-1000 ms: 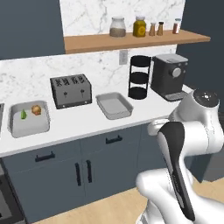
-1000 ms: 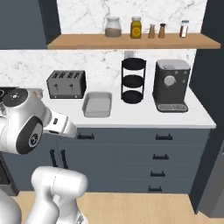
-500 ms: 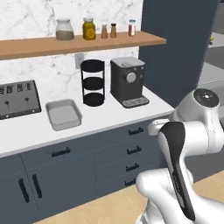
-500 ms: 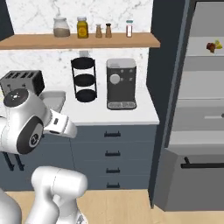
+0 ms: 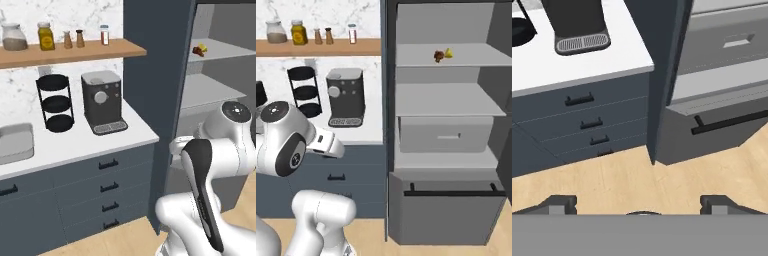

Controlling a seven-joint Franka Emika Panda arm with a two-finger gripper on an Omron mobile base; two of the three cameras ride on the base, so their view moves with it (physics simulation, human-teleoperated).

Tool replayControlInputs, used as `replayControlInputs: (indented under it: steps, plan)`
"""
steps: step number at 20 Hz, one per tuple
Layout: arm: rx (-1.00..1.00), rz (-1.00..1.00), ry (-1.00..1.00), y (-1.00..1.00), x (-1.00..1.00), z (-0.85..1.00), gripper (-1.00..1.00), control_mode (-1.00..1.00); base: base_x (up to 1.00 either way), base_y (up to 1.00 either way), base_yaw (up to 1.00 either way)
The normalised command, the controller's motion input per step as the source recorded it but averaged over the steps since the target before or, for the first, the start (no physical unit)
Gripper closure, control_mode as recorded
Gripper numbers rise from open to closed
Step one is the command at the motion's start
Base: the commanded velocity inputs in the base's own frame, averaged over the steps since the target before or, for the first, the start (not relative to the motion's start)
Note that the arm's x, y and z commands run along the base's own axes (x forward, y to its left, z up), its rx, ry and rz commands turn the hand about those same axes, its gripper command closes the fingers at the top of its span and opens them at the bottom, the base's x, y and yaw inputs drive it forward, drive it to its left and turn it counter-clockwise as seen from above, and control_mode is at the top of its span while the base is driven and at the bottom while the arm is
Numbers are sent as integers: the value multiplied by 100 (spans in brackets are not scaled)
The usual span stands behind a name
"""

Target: Place one lemon wedge and one chicken drumstick in each tupperware on the nearby counter, to pack two identical lunches.

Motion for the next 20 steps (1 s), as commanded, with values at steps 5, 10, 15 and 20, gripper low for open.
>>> replayControlInputs:
  steps: [5,10,15,20]
  plan:
    - [0,0,0,0,0,0,-100,100,46,-100,22]
    - [0,0,0,0,0,0,-100,100,48,-97,22]
    - [0,0,0,0,0,0,-100,100,32,-36,2]
    - [0,0,0,0,0,0,-100,100,48,0,-7]
